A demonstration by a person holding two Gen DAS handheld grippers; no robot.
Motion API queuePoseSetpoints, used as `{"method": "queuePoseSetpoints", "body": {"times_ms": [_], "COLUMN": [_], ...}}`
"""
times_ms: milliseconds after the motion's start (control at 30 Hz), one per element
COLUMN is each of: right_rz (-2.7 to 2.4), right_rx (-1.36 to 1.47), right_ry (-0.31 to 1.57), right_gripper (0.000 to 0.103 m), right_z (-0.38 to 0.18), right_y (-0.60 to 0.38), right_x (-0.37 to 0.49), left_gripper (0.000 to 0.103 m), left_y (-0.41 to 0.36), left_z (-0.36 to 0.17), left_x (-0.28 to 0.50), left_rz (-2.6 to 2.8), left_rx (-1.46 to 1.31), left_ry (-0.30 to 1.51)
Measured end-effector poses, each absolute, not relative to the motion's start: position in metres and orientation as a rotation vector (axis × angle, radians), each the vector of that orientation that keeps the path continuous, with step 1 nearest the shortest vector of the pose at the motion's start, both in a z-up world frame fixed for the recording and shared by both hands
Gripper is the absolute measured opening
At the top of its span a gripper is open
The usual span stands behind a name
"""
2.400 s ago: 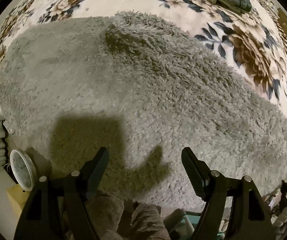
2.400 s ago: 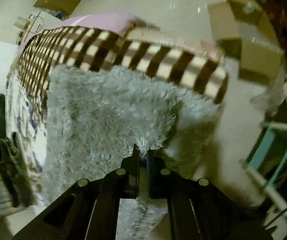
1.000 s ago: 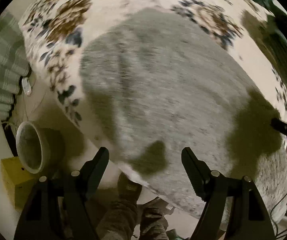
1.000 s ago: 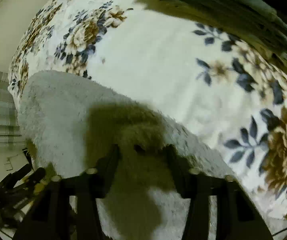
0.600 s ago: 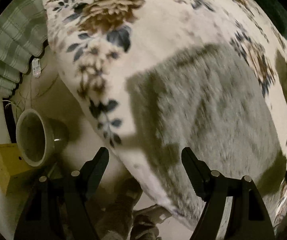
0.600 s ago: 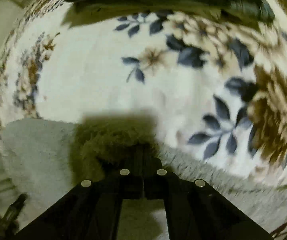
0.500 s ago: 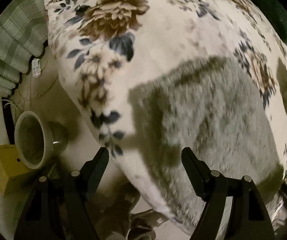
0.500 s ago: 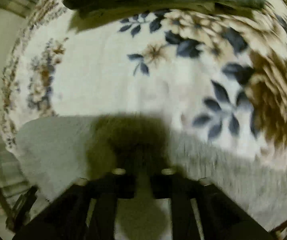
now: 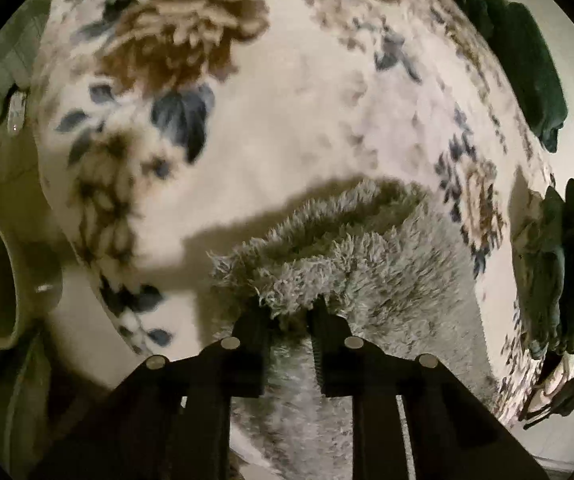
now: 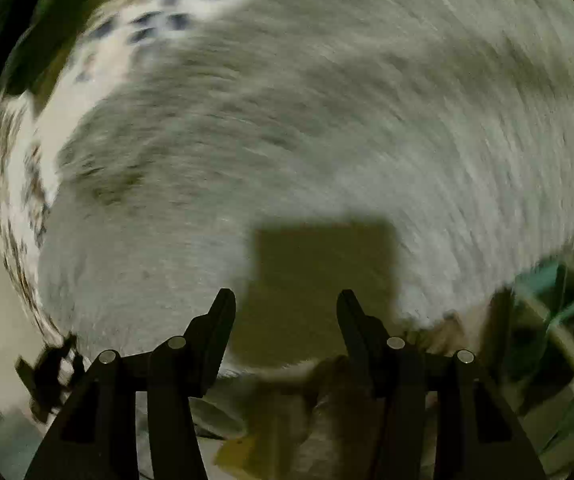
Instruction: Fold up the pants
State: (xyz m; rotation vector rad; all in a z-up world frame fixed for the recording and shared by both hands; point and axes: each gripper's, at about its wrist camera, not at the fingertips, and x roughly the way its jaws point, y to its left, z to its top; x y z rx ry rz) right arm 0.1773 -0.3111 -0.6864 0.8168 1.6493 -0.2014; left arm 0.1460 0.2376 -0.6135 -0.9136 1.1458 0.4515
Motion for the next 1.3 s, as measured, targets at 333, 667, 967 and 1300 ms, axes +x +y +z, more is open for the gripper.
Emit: {"method": "queuePoseSetpoints", "body": {"times_ms": [333, 667, 967, 1300], "right_rz": [-0.268, -0.202, -0.152, -0.503], "right_rx": [0.905, 0.814, 0.787, 0.978], "right_ry": [1.663, 1.676, 1.443, 1.168], "right_gripper": [0.056, 0.066, 0.093, 0.093], "right_z": [-0.714, -0.711, -0.658, -0.657], "right_y": [-0.318, -0.284, -0.36, -0.611], "right_x": [0.141, 0.152, 0.123, 0.024], "left_gripper": [0.012, 0.061, 0.086, 0.086], "left_y": [0.256, 0.208, 0.031, -0.208], "left_z": [-0.609, -0.59, -0.551, -0.588], "left_x": [0.127, 0.133, 0.156, 0.157], "left_rz": [0.49, 0.48, 0.184, -0.137], "left_rx": [-0.867, -0.611, -0.313, -0.138], "left_ry": [1.149, 1.273, 1.343, 1.457]}}
